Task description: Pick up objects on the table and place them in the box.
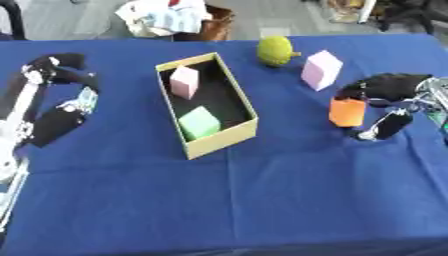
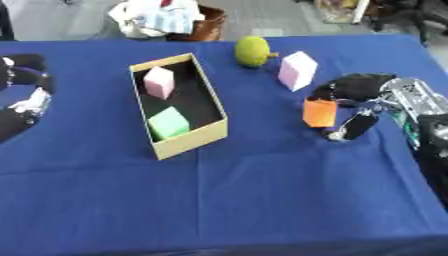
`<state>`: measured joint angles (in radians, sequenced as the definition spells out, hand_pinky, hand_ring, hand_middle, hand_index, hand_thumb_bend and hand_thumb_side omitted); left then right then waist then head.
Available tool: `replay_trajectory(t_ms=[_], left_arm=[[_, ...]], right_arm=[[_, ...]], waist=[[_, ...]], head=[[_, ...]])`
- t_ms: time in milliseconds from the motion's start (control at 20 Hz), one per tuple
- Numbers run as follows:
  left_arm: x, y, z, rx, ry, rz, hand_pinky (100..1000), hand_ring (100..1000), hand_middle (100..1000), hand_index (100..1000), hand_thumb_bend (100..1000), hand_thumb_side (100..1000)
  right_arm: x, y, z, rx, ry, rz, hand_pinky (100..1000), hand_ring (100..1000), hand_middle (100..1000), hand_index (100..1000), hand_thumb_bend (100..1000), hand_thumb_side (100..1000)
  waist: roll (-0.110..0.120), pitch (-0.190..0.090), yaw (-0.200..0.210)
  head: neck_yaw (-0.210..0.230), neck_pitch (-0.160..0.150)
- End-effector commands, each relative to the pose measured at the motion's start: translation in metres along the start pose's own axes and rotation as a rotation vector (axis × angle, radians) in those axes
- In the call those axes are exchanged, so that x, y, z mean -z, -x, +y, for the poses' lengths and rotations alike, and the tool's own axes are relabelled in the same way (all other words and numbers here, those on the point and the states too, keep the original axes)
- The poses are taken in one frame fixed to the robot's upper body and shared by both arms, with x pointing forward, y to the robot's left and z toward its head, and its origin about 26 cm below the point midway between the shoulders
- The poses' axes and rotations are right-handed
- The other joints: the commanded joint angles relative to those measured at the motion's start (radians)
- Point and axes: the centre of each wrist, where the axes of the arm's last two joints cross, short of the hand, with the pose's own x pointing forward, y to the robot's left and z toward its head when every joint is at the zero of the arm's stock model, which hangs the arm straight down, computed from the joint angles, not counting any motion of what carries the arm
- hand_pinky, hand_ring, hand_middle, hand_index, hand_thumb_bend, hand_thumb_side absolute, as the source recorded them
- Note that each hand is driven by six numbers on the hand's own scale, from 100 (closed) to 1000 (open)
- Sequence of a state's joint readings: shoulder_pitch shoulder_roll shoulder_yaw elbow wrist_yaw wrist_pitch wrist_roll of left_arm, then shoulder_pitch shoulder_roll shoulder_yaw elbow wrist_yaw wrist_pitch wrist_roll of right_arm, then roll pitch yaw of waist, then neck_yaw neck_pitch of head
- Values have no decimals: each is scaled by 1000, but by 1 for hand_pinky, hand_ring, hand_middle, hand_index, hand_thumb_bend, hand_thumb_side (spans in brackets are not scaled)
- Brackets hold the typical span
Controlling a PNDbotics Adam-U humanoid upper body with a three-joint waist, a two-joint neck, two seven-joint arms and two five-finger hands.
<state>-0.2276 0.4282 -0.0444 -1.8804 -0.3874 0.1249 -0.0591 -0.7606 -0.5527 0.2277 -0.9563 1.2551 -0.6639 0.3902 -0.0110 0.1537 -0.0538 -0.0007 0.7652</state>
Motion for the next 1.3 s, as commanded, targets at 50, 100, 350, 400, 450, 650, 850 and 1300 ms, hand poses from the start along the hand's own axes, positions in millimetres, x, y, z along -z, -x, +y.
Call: replay_trajectory(t_ms=[50, 100, 350, 400, 450, 650, 850, 1300], left_arm=[[2, -6, 7, 12, -17, -26, 783, 686, 703, 831, 190, 594], [2, -6, 6, 12, -17, -27, 783, 686, 703, 831, 190, 594], [2, -6, 6, 13, -18, -27, 784, 686, 703, 831, 185, 595], [2, -6, 6, 13, -18, -27, 784, 686, 703, 831, 184, 595], [2, -6, 6, 12, -18, -28, 784, 686, 703, 831, 183, 596], [2, -6, 6, 11, -18, -29, 785, 686, 704, 832, 174, 600], [2, -6, 6, 9, -19, -28, 786, 686, 703, 832, 169, 601], [2, -5, 6, 9, -18, -25, 787, 686, 703, 832, 161, 605]], right_arm=[[-5, 7, 1, -1, -2, 29, 852, 941, 915, 951, 259, 582], [-5, 7, 0, 4, 9, 30, 852, 941, 914, 951, 252, 576], [-6, 7, -8, 22, 51, 30, 851, 938, 904, 950, 213, 534], [-6, 7, -9, 25, 54, 31, 851, 937, 903, 949, 213, 532], [-5, 7, -10, 27, 56, 31, 849, 935, 898, 947, 212, 528], [-3, 5, -11, 33, 72, 32, 821, 897, 833, 889, 203, 405], [-4, 6, -16, 25, 142, 38, 783, 849, 717, 785, 216, 274], [-11, 8, -32, 18, 295, 50, 766, 816, 623, 734, 145, 238]], waist=[[10, -20, -2], [11, -20, -2], [14, -19, -3], [14, -19, -3], [14, -19, -3], [15, -18, -3], [15, -17, -1], [10, -19, 0]], head=[[-3, 5], [-3, 5], [-6, 5], [-7, 5], [-7, 5], [-8, 5], [-8, 5], [-7, 5]])
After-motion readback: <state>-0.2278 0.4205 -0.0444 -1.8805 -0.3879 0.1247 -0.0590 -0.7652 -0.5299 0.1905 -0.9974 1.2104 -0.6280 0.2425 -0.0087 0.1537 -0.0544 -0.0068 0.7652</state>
